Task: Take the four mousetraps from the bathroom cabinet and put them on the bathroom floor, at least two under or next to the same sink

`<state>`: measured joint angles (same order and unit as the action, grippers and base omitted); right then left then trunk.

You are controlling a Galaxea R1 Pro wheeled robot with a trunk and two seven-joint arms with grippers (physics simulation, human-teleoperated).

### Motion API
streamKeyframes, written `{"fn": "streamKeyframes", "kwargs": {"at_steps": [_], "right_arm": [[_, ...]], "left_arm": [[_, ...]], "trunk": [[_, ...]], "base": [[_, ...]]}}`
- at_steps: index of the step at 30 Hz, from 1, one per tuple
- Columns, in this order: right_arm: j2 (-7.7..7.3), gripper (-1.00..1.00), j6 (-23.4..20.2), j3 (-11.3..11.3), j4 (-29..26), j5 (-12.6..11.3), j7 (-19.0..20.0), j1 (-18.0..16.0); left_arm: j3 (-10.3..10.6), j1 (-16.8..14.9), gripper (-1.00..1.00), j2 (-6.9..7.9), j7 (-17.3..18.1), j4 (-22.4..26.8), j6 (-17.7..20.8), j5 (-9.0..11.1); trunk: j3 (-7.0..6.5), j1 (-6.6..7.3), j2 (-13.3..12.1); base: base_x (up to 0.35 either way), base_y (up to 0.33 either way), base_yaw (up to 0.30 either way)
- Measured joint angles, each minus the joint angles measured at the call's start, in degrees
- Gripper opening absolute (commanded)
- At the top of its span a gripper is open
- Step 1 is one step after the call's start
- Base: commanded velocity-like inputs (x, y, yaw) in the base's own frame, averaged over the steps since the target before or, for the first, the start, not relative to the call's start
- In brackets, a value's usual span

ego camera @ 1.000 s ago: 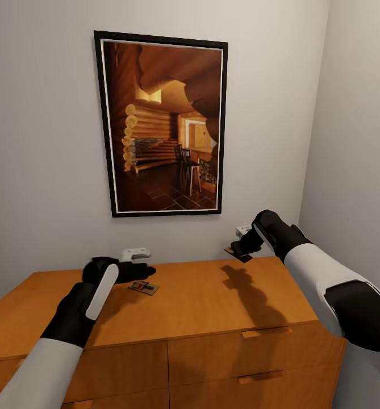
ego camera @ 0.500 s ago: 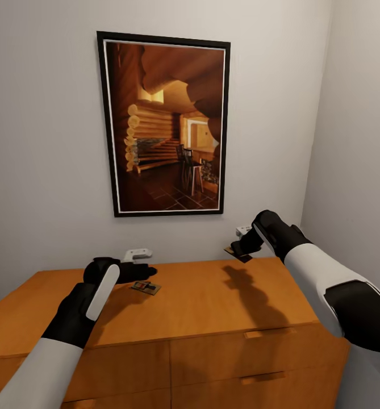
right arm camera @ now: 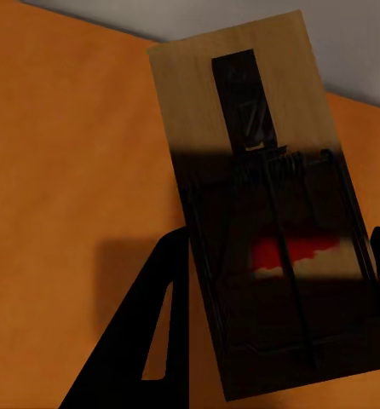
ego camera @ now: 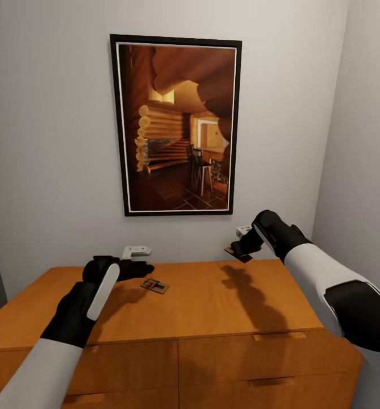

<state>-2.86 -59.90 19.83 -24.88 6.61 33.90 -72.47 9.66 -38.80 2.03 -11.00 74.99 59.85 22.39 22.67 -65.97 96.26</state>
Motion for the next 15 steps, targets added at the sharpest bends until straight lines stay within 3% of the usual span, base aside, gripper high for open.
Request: {"fn": "streamKeyframes", "kwargs": {"at_steps": [11, 15], "right_arm": [[0.0, -1.0, 0.0, 0.04, 0.0, -0.07, -0.95, 0.0], [0.02, -1.0, 0.0, 0.04, 0.0, -0.08, -1.09, 0.0]], "left_arm": [[0.44, 0.0, 1.0, 1.16, 0.14, 2.76, 0.0, 0.09], [0.64, 0.0, 1.0, 3.43, 1.29, 2.87, 0.0, -0.05]], "trunk": [[0.0, 0.0, 0.0], [0.0, 0.0, 0.0]], "base": [[0.0, 0.0, 0.002], [0.0, 0.0, 0.0]]}}
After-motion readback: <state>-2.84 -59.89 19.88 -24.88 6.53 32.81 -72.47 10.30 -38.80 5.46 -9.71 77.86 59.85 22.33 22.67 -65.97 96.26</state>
